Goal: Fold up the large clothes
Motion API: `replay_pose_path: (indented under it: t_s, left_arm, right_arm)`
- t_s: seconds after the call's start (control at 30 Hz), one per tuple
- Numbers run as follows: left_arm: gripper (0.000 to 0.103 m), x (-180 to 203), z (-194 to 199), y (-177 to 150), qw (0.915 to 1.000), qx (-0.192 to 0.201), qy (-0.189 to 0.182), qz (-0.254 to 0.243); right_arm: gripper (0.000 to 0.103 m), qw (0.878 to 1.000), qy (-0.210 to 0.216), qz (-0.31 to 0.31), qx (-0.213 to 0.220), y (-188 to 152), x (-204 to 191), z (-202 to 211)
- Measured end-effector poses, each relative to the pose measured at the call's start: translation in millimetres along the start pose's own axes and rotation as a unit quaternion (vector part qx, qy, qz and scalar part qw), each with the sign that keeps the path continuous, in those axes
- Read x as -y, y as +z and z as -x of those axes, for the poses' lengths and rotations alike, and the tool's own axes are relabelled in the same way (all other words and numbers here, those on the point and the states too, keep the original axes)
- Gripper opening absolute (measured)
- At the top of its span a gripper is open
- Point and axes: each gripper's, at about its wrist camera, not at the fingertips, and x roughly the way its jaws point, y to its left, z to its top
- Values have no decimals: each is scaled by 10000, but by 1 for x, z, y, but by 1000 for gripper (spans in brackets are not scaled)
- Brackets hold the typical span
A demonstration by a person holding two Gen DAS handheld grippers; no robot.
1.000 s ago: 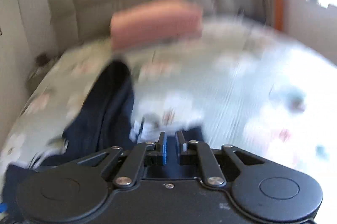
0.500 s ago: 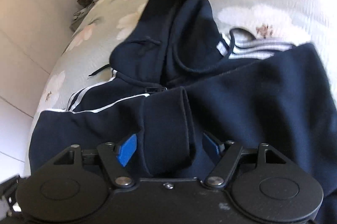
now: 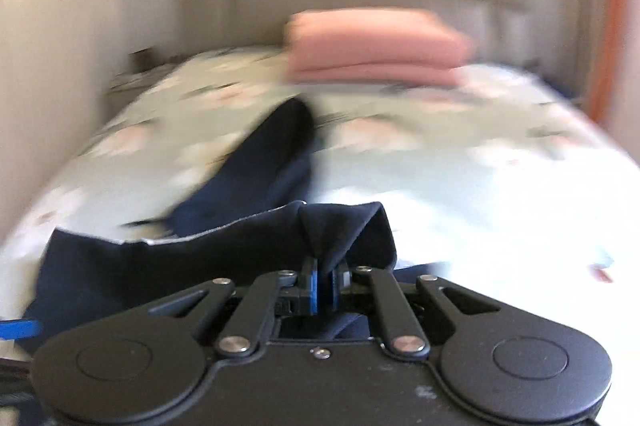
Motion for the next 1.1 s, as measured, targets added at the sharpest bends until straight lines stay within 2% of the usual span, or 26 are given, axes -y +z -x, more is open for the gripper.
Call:
replay_pose_path:
  t_s: [0.03, 0.07, 0.1, 0.13, 0.17, 0.2, 0.23, 0.27, 0.33, 0.4, 0.5, 0.57, 0.63, 0.7, 0.77, 0.87, 0.9, 1.0, 1.1]
  left_arm:
    - [62, 1, -3, 2, 9999, -13, -106, 44]
    - [63, 3, -9, 3, 9998, -62, -201, 70]
    - [63, 6, -17, 4, 9995, -134, -262, 62]
    - [63, 9, -25, 3, 9994, -190, -297, 43]
    - [62, 12, -33, 2, 9992, -262, -307, 1]
    - [61, 15, -41, 1, 9990, -350, -274, -67]
    - [61, 18, -46, 1, 9989, -393, -227, -153]
    - [61, 19, -49, 1, 9988, -380, -192, -234]
    - [60, 19, -54, -1, 9986, -390, -178, -301]
    - [55, 16, -61, -3, 9982, -521, -127, -268]
    - [53, 12, -61, -4, 9983, -557, -133, -131]
    - [53, 15, -64, -6, 9980, -598, -61, -192]
    - [55, 18, -74, -13, 9964, -776, 35, -352]
    - [55, 18, -77, -18, 9966, -737, 48, -358]
    - [55, 16, -76, -18, 9966, -754, 20, -332]
    - [51, 11, -72, -17, 9969, -770, -2, -172]
    - [47, 9, -68, -18, 9970, -766, 24, -125]
    - [46, 1, -47, -25, 9976, -686, 35, 9]
    - [47, -5, -33, -38, 9965, -827, 4, 96]
  right_arm:
    - [9, 9998, -163, -110, -63, 0, 19, 1]
    - [20, 9992, -260, -209, -237, -2, 32, -4]
    - [34, 9972, -327, -292, -609, -9, 46, -18]
    - [78, 9930, -333, -302, -1089, -18, 55, -36]
    - [83, 9882, -334, -288, -1466, -27, 62, -51]
    - [73, 9852, -436, -303, -1630, -37, 69, -59]
    - [55, 9825, -678, -355, -1695, -45, 77, -62]
    - [55, 9819, -766, -480, -1665, -48, 84, -59]
    - [53, 9863, -584, -743, -1354, -49, 90, -45]
    - [46, 9917, -412, -580, -1069, -48, 81, -34]
    - [28, 9944, -324, 94, -1004, -47, 50, -43]
    - [9, 9936, -253, 353, -1043, -53, 37, -56]
    - [9, 9909, -217, 343, -1280, -67, 36, -70]
    - [8, 9860, -248, 180, -1638, -77, 44, -82]
    - [0, 9819, -201, -127, -1878, -90, 57, -89]
    - [0, 9820, -191, -375, -1842, -87, 69, -75]
    - [0, 9831, -267, -308, -1787, -84, 68, -64]
    - [2, 9856, -651, 241, -1543, -79, 59, -36]
    - [2, 9864, -284, 319, -1589, -86, 51, -21]
